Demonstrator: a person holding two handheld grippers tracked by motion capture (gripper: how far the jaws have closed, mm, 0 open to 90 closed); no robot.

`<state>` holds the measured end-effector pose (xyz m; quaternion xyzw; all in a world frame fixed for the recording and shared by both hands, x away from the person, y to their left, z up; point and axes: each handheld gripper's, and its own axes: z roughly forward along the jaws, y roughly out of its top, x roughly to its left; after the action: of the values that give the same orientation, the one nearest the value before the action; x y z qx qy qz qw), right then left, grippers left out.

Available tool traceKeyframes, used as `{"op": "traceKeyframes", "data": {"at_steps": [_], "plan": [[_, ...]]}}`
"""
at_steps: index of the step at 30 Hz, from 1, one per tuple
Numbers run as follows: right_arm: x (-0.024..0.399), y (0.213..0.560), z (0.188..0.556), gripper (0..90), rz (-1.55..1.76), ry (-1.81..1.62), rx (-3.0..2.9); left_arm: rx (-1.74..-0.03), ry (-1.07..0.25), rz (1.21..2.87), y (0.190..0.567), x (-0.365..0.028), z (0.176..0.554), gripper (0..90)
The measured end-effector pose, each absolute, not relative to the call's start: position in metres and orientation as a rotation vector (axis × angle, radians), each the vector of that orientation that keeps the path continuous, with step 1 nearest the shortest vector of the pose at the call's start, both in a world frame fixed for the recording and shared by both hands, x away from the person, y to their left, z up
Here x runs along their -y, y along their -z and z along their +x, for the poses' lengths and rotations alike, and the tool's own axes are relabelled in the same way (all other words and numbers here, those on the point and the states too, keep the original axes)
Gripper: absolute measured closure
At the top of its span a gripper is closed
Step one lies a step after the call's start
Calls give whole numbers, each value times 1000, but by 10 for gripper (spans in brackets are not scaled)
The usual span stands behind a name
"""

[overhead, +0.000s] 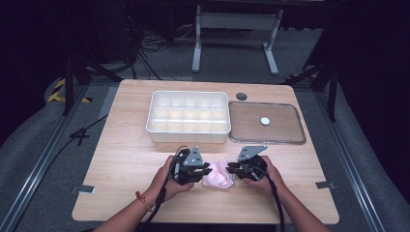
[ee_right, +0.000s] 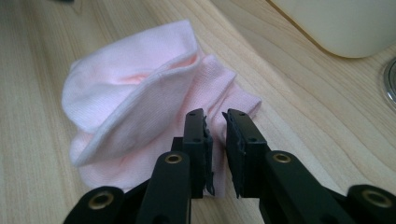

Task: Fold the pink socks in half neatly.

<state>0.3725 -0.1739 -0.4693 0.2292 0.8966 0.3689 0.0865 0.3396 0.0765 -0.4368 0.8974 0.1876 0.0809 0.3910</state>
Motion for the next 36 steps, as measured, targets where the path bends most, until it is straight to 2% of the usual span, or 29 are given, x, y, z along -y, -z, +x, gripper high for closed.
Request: {"op": "traceKeyframes", "data": {"at_steps": [6, 12, 18, 24, 36], "plan": [[174, 469, 372, 783, 682, -1096, -2669, -450, -169, 2324, 455, -64, 338, 766], [177, 469, 373, 745, 703, -1105, -2664, -451, -123, 2333, 471, -60, 336, 765], [183, 447, 368, 769, 694, -1239, -2572, -471, -104, 2320, 473, -60, 338, 766], [166, 433, 350, 796, 576, -1318, -2561, -460, -119, 2320, 473, -59, 338, 761], [142, 448, 346, 829, 508, -1198, -2645, -468, -136, 2316, 474, -59, 336, 757]]}}
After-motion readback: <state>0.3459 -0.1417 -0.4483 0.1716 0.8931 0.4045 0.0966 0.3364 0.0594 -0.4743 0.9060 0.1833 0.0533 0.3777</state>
